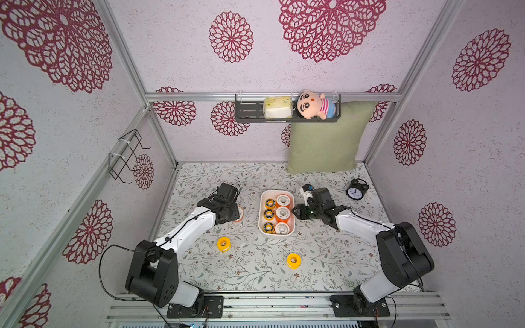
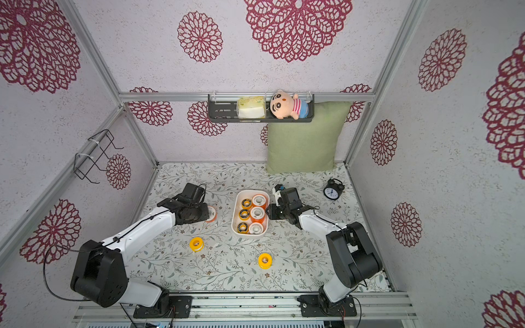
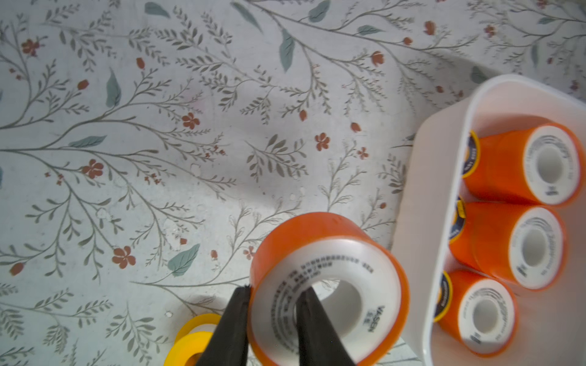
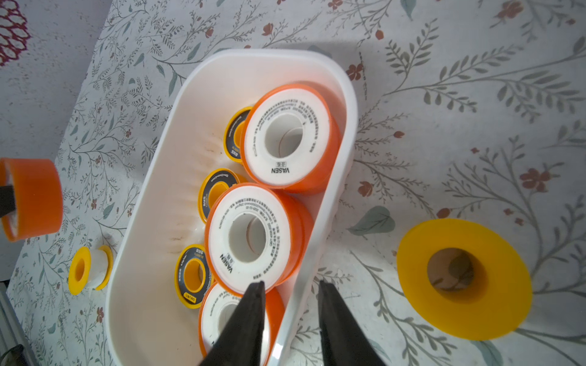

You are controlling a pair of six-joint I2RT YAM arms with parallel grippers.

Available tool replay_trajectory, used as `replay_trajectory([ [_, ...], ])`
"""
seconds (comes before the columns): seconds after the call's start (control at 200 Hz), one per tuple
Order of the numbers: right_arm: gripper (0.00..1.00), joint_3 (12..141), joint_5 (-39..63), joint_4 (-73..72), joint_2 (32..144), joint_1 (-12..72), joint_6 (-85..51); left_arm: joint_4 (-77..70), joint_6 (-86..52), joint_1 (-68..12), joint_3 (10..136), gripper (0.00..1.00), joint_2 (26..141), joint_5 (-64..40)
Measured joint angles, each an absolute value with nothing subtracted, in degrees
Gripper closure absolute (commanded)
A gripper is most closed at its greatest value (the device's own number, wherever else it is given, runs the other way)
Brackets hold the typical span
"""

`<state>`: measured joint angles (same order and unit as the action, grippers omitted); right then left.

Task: Put the sealing tape into the storage box
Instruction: Pick up the sealing tape at the center of the board, then place the sealing tape in the storage box.

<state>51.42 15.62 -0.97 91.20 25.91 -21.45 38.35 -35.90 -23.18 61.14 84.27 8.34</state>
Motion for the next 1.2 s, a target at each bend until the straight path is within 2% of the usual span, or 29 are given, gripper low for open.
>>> replay_trajectory([
  [0.385,0.66,51.42,16.23,-2.79,92.29,25.91,-23.86,41.17,-34.17,-31.97,71.90,0.78,88.31,7.94],
  [0.725,0.66,52.71,14.57,-2.74,94.30,25.91,-25.28,41.21,-31.90,-38.44,79.42,0.78,96.25,5.56],
  [0.851,0.68,53.34,14.33,-2.79,94.37,25.91,-25.61,41.47,-31.16,-39.92,81.69,0.78,98.80,4.80],
  [0.936,0.74,53.45,13.61,-2.79,94.39,25.91,-25.52,41.76,-30.55,-40.56,82.98,0.77,100.27,4.12],
  [1.201,0.76,53.47,12.64,-2.74,95.02,25.91,-25.74,45.15,-27.57,-42.37,85.93,0.77,103.81,2.17],
])
